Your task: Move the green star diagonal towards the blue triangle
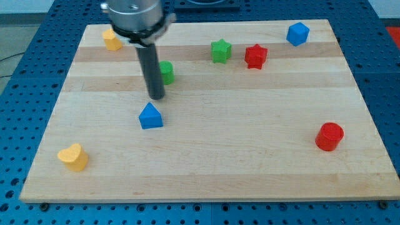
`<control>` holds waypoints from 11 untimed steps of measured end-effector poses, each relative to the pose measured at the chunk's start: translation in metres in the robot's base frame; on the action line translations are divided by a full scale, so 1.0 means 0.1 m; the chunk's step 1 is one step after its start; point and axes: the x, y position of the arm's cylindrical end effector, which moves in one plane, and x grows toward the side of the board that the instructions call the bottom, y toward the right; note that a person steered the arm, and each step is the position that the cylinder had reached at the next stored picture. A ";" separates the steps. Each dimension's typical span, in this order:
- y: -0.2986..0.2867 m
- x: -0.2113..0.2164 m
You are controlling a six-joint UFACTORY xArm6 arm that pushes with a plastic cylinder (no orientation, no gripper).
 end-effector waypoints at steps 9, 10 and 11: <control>0.78 -0.82; 0.68 -0.93; 0.65 -0.61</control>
